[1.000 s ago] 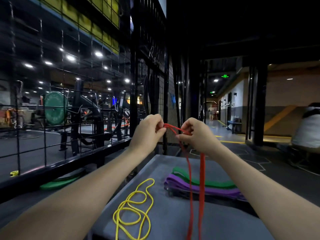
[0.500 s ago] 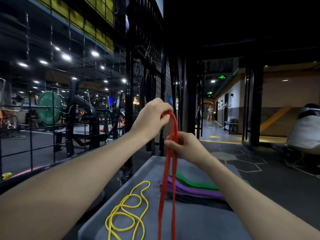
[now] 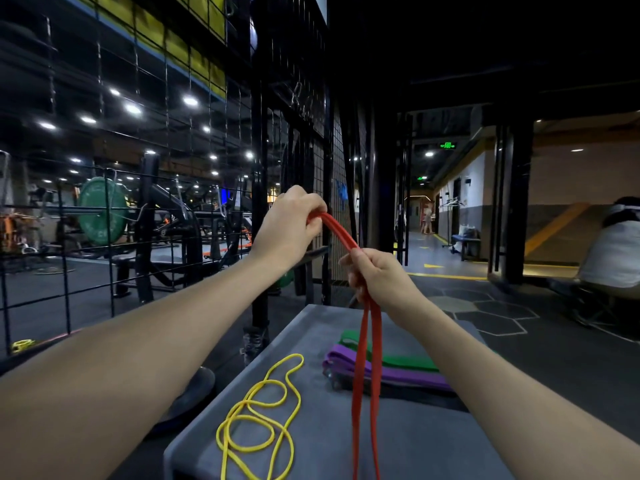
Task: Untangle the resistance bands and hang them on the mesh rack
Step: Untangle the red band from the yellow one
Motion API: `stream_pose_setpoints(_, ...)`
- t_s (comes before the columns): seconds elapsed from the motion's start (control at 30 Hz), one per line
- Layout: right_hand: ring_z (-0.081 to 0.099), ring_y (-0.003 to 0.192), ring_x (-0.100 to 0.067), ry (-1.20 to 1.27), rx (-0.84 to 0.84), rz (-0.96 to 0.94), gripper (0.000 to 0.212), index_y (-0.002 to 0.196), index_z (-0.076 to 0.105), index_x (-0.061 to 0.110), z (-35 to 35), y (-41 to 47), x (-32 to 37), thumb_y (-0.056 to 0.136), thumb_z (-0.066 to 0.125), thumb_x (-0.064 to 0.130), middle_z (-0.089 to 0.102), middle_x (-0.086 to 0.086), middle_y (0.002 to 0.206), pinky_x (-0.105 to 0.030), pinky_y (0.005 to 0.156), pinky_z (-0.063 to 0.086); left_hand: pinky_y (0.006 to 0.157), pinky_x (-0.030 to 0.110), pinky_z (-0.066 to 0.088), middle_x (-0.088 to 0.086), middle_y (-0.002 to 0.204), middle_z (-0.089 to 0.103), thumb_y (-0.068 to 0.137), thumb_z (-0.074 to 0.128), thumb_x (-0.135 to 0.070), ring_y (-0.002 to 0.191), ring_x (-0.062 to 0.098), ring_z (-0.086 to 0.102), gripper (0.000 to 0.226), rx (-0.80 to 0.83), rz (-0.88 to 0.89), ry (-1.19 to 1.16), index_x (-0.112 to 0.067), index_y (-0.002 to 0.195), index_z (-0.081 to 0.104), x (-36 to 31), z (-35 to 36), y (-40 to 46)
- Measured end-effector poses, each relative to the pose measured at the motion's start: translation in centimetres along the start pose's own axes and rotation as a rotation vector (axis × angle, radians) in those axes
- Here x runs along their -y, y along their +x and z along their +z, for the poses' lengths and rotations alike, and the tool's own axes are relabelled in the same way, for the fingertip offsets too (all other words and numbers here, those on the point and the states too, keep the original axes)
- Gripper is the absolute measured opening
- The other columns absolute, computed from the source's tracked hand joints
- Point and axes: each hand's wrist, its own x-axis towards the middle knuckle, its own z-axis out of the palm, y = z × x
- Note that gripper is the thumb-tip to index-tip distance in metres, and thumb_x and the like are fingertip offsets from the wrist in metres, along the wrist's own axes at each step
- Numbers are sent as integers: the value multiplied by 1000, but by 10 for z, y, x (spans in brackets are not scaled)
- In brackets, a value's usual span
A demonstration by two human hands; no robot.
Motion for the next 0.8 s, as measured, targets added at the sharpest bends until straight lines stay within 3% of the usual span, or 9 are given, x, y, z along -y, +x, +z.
stream_pose_setpoints(0.2,40,50,-10,-284,-41,-107,31,90,49,3,4,4,-5,101,30,26,51,-5,68,-24,48,33,80,25,45,-2,96,51,90,56,-14,91,13,51,14,3,9,-3,-15,101,64,3,-4,0)
stream_pose_setpoints(0.33,43,51,-13,-236,50,-71,32,102,52,3,4,1,-1,101,30,26,45,-1,64,-30,48,40,80,22,41,-3,98,51,90,55,-14,93,12,49,15,20,16,3,-15,103,64,5,-7,-2)
stream_pose_setpoints(0.47,52,50,-17,-105,46,-73,27,97,51,5,5,-4,7,102,29,18,52,-8,65,-31,52,53,76,21,38,-3,95,49,92,53,-14,90,12,49,16,8,21,7,-14,102,65,8,-11,-3)
stream_pose_setpoints(0.63,42,45,-10,-251,-23,-181,29,79,51,21,4,1,3,101,32,22,48,-1,61,-26,46,42,76,21,41,0,96,52,91,54,-12,88,14,51,16,-9,25,-20,-12,102,65,5,-15,-1)
stream_pose_setpoints(0.7,38,47,-8,-270,17,-191,31,74,46,25,6,0,2,101,30,28,43,2,60,-24,48,35,75,19,41,0,96,52,90,55,-12,87,14,52,15,-18,28,-30,-12,102,66,3,-17,2)
stream_pose_setpoints(0.8,38,50,-7,-335,114,-190,23,80,47,25,8,-1,1,99,37,32,41,5,60,-25,53,35,77,22,41,1,97,53,90,56,-12,88,14,51,15,-29,31,-25,-13,101,65,3,-19,2)
